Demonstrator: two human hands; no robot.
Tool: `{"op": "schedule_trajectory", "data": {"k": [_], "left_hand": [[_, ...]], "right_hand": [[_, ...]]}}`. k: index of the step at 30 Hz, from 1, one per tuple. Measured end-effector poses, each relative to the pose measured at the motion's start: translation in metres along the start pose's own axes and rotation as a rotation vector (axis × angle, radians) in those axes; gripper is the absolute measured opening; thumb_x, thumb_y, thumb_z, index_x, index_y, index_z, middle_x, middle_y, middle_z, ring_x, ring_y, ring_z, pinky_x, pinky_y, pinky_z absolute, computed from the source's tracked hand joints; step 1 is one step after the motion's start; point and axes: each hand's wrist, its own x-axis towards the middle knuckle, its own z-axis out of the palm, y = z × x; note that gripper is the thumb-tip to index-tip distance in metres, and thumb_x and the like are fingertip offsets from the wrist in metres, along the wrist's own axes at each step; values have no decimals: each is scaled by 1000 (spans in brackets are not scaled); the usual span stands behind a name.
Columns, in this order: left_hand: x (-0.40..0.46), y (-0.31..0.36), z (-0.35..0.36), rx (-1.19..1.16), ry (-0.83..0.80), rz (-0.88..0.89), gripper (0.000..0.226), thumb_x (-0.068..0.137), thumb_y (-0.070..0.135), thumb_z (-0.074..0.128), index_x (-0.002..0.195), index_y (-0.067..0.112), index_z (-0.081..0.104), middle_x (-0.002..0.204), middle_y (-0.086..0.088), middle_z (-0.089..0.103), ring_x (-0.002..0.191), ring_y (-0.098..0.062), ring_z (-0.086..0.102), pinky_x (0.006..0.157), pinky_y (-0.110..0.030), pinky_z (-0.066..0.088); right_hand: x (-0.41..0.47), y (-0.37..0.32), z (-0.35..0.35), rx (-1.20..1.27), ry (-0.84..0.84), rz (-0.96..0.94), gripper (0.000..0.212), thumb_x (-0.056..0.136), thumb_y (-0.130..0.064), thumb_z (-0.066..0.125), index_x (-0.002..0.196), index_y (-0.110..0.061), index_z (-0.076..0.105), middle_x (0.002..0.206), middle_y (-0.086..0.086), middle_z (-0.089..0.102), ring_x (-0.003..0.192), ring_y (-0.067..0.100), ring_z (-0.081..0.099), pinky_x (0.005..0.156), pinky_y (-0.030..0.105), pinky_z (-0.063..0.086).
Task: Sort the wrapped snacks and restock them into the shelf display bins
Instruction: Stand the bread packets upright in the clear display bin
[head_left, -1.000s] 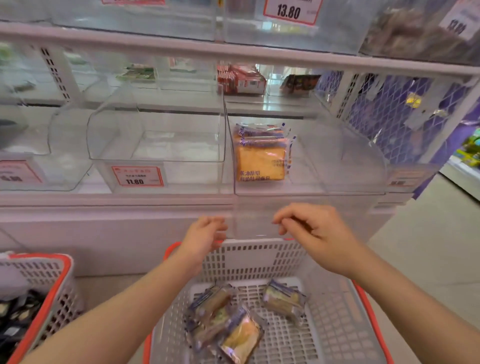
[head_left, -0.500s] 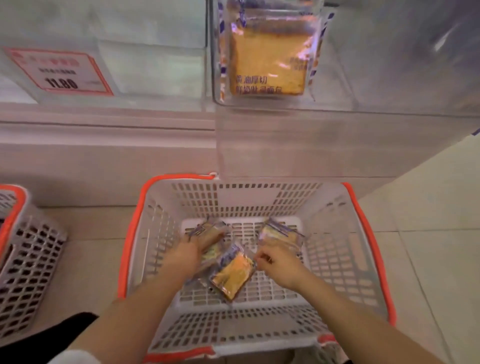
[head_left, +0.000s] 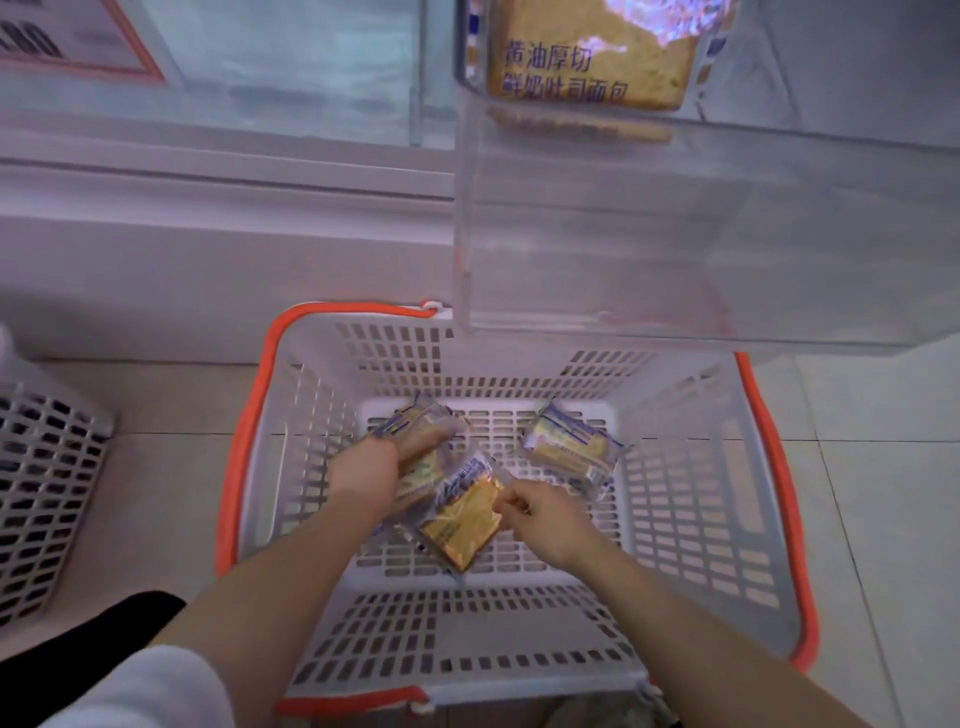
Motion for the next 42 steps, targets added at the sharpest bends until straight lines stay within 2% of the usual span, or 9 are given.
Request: {"op": "schedule_trajectory", "data": {"k": [3, 6, 11, 18, 22, 26, 30, 36, 42], "left_hand": [[-4, -3, -18, -126, 27, 83, 20, 90, 7, 43, 101, 9, 60, 105, -13, 65, 96, -30, 63, 75, -35, 48], [-18, -10, -41, -390, 88, 306, 12, 90, 10, 49, 80, 13, 54, 93, -9, 65, 89, -28, 59, 68, -29, 38], [-61, -21, -89, -757, -218, 611, 20, 89, 6, 57, 75, 20, 55, 70, 8, 58, 63, 1, 53, 60, -14, 41], [-105, -41, -132, -988, -428, 682, 13, 87, -2, 55, 80, 9, 59, 66, 11, 62, 62, 0, 54, 63, -15, 42], [-133, -42, -152, -1301, -445, 574, 17, 77, 20, 64, 91, 11, 60, 77, 8, 64, 69, -3, 57, 65, -19, 43], [-166, -36, -176, -1191, -114, 675, 32, 91, 16, 49, 123, 15, 50, 117, 1, 58, 102, -5, 55, 90, -18, 44], [-199, -31, -199, -733, 371, 824, 41, 87, 22, 60, 126, 17, 48, 121, 0, 56, 111, -7, 52, 93, -15, 38], [-221, -13, -197, -145, 408, 785, 54, 78, 47, 67, 119, 17, 50, 113, -2, 62, 103, -20, 57, 81, -30, 43], [-220, -19, -211, -850, 505, 766, 30, 75, 28, 76, 95, 16, 58, 89, 0, 66, 85, -18, 63, 72, -30, 46]], "right_hand": [[-5, -1, 2, 79, 70, -3, 20, 97, -17, 46, 104, -10, 64, 88, -2, 63, 68, 3, 51, 55, 8, 36], [-10, -5, 1, 181, 249, -18, 22, 94, -13, 51, 114, -14, 59, 115, 3, 60, 99, 14, 56, 79, 18, 41], [-35, -15, -19, 598, 342, -160, 83, 78, -26, 75, 143, -29, 23, 144, -7, 33, 129, 12, 39, 105, 39, 39], [-81, -34, -60, 445, 247, -382, 29, 65, -38, 77, 84, -35, 56, 83, -4, 61, 77, 10, 58, 72, 30, 48], [-102, -50, -69, 706, 266, -440, 28, 67, -17, 80, 81, -24, 57, 76, -9, 64, 72, 5, 60, 67, 26, 53], [-126, -75, -78, 633, 346, -516, 29, 71, -6, 77, 77, -21, 53, 71, -11, 63, 67, 1, 57, 62, 19, 48], [-154, -102, -86, -134, 521, -546, 36, 67, -32, 79, 77, -30, 44, 73, -14, 52, 70, 5, 51, 59, 23, 39], [-185, -129, -84, -291, 561, -629, 42, 70, -31, 74, 106, -18, 56, 103, 2, 64, 97, 20, 58, 76, 34, 45], [-199, -124, -91, 281, 921, -530, 82, 71, -32, 76, 139, -26, 30, 126, -11, 39, 114, 8, 43, 92, 19, 36]]}}
